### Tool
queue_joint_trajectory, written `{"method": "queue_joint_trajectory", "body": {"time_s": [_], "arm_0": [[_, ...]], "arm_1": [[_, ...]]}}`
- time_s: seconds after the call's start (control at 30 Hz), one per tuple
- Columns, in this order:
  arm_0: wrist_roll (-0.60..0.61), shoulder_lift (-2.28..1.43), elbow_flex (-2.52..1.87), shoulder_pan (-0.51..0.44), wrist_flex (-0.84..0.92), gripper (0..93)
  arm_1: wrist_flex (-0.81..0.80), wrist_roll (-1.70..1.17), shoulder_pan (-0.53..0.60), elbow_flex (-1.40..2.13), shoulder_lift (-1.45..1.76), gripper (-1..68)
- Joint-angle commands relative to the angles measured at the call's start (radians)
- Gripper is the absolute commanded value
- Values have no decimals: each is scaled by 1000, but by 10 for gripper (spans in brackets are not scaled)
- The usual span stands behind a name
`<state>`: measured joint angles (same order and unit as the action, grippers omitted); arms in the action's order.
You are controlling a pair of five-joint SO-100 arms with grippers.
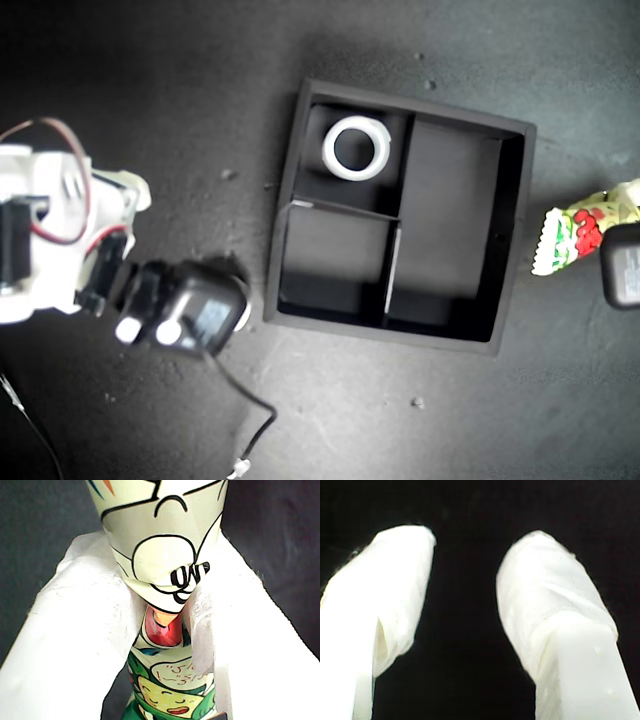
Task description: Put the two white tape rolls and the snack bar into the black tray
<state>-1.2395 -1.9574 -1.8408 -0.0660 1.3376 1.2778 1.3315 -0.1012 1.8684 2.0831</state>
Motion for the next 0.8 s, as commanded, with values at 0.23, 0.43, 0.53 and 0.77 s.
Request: {"method": "queue_joint_trajectory", "body": {"time_s": [0.23,0.43,0.53,0.77], "arm_0": [[-46,-51,-241,-233,-529,111],[-112,44,-284,-302,-689,108],[-135,87,-313,-322,-762,108],[-163,137,-365,-316,-831,109]], "arm_1": [[-365,-897,-84,-14,14,-6],[-626,-1206,-61,92,-2,-6],[-718,-1253,-43,104,-54,-6],[-742,-1279,31,-67,-308,-6]]}}
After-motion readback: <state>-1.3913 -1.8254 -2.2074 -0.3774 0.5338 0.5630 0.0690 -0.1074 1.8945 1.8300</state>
